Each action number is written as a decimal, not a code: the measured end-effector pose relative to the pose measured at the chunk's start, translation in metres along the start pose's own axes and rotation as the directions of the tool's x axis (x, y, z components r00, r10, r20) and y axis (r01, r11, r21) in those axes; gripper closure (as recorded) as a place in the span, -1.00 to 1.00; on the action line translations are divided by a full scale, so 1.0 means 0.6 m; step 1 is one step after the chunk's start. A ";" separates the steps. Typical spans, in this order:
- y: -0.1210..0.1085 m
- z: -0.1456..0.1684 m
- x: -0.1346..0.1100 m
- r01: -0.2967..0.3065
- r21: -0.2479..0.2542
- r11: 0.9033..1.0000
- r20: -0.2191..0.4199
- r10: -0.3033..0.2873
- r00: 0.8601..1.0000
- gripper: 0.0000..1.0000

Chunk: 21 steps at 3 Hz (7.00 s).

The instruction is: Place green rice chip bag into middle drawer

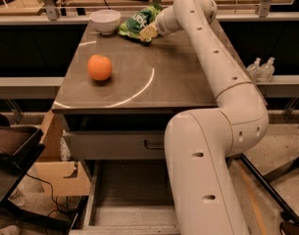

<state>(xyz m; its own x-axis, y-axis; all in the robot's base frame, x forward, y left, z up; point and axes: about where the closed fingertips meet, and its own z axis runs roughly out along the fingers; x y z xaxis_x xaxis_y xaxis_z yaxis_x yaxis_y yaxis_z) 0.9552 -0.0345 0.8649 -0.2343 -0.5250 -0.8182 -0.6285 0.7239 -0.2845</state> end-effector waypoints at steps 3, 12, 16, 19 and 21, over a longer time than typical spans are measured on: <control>-0.081 -0.189 -0.157 0.236 0.201 0.951 -0.082 -0.223 0.971 1.00; -0.077 -0.251 -0.179 0.332 0.173 0.927 -0.113 -0.316 0.942 -0.92; -0.072 -0.243 -0.131 0.321 0.131 0.938 -0.197 -0.293 0.936 -1.00; -0.021 -0.268 -0.010 0.333 -0.076 0.940 -0.448 -0.331 0.831 -1.00; -0.016 -0.237 0.063 0.258 -0.111 0.960 -0.490 -0.279 0.826 -1.00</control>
Offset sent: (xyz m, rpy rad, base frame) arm -0.0339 -0.0513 0.2008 -0.3231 -0.2253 -0.1000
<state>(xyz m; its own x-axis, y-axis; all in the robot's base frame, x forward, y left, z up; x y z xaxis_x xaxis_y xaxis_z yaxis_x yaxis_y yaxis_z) 0.8471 -0.1250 0.9076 -0.3816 -0.8549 -0.3516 -0.7462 0.5094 -0.4286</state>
